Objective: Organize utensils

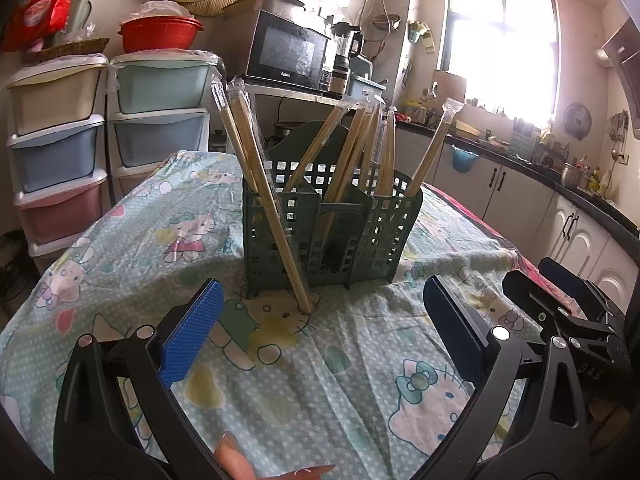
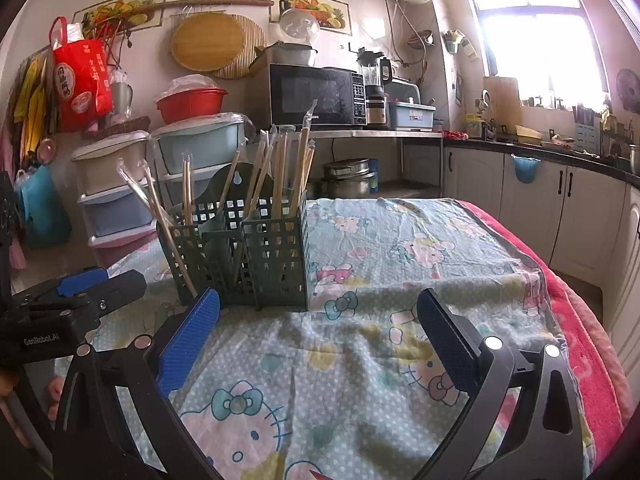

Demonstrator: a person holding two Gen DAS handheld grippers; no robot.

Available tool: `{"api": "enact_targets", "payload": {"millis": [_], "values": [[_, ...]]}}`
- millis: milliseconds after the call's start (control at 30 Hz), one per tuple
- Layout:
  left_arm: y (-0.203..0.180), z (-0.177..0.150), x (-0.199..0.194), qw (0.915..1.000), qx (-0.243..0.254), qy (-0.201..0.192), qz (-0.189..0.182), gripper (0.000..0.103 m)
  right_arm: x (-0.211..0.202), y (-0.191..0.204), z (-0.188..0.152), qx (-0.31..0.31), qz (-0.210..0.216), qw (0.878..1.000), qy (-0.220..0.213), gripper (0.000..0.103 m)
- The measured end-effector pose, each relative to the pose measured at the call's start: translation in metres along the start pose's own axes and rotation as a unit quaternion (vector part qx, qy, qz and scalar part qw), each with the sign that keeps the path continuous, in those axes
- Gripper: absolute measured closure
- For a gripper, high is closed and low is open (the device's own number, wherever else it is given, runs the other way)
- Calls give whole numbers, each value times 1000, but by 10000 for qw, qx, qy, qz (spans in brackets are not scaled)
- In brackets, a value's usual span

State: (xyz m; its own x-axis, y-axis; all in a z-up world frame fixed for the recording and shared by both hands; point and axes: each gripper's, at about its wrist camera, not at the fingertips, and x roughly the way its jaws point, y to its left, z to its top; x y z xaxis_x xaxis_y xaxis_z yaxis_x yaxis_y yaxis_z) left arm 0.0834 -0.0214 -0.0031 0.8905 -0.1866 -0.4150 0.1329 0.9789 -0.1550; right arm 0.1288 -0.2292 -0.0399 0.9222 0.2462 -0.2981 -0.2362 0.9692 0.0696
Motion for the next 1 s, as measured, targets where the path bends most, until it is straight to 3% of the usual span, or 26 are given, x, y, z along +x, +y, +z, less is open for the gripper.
{"api": "enact_targets", "payload": {"millis": [1000], "values": [[1,0,-2,10000,-18,6,24,11,2,0,-2,6,-18,10000,34,7]]}}
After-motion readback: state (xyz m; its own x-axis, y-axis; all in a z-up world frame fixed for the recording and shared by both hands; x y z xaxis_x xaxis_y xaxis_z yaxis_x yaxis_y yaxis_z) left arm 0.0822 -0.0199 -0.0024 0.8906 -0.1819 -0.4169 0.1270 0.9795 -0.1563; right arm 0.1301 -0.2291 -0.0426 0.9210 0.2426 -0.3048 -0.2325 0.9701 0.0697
